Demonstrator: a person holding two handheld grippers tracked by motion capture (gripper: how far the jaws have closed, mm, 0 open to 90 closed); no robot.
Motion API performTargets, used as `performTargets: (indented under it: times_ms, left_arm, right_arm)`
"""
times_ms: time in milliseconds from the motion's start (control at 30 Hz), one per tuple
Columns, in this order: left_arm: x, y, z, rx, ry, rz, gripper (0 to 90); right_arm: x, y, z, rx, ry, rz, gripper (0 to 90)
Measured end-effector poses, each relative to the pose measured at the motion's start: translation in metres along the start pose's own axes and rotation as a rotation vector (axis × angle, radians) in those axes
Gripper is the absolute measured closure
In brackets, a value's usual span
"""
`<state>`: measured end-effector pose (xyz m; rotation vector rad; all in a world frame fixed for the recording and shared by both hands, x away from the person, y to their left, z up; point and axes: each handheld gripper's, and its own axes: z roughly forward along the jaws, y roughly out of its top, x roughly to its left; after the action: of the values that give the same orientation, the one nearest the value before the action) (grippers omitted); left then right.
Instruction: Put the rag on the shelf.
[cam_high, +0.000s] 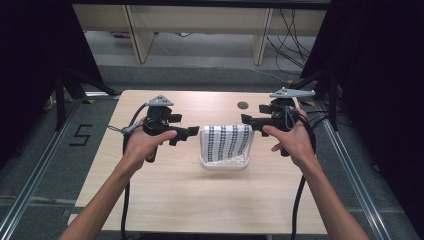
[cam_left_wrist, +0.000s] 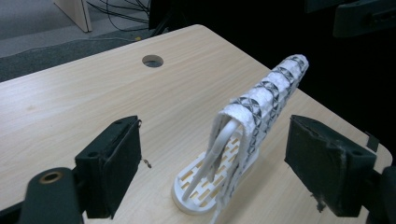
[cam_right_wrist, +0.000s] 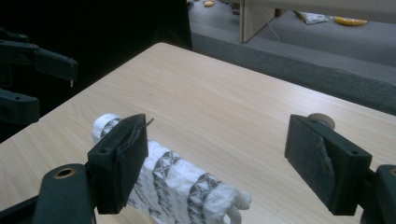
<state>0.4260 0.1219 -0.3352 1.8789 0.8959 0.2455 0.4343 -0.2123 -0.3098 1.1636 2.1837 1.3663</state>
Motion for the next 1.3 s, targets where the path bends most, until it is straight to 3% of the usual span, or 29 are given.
performTargets:
  times_ms: [133, 167, 267, 433, 700, 767, 833, 867, 900, 1100, 1200, 1233, 1300]
  left_arm:
    - [-0.002, -0.003, -0.003, -0.015, 0.002, 0.004, 17.5]
    - [-0.003, -0.004, -0.004, -0.014, -0.001, 0.004, 17.5]
    - [-0.006, -0.007, -0.005, -0.019, -0.006, 0.013, 17.5]
    - [-0.01, -0.012, -0.008, -0.029, -0.013, 0.015, 17.5]
    - [-0.02, -0.019, -0.014, -0.033, -0.015, 0.039, 17.3]
    - [-0.022, -0.022, -0.015, -0.031, -0.022, 0.05, 17.3]
    - [-0.026, -0.024, -0.016, -0.022, -0.021, 0.055, 17.3]
    - [-0.026, -0.026, -0.016, -0.024, -0.028, 0.055, 17.3]
    - [-0.027, -0.027, -0.016, -0.021, -0.027, 0.058, 17.3]
    - [-0.03, -0.034, -0.015, -0.016, -0.032, 0.066, 17.3]
    - [-0.033, -0.037, -0.016, -0.021, -0.043, 0.067, 17.3]
    - [-0.033, -0.039, -0.016, -0.028, -0.045, 0.068, 17.3]
    - [-0.035, -0.041, -0.017, -0.028, -0.049, 0.07, 17.3]
  right_arm:
    - [0.002, -0.002, -0.004, 0.002, -0.012, 0.005, 22.4]
    - [0.001, -0.003, -0.005, -0.004, -0.024, -0.023, 22.4]
    - [0.003, -0.006, -0.006, -0.003, -0.006, 0.011, 22.4]
    - [0.004, -0.01, -0.011, -0.015, -0.003, -0.011, 22.2]
    - [0.007, -0.018, -0.021, -0.024, -0.006, 0.02, 18.8]
    - [0.005, -0.02, -0.023, -0.035, -0.009, -0.003, 18.8]
    - [0.006, -0.022, -0.025, -0.038, -0.011, 0.019, 18.7]
    - [0.004, -0.024, -0.024, -0.04, -0.011, -0.005, 18.7]
    - [0.006, -0.025, -0.025, -0.037, -0.014, 0.017, 18.7]
    - [0.005, -0.031, -0.026, -0.049, -0.02, 0.0, 19.0]
    - [0.007, -0.035, -0.027, -0.039, -0.012, 0.028, 19.1]
    - [0.006, -0.036, -0.026, -0.051, -0.009, 0.001, 19.1]
    - [0.007, -0.038, -0.027, -0.044, -0.011, 0.019, 19.1]
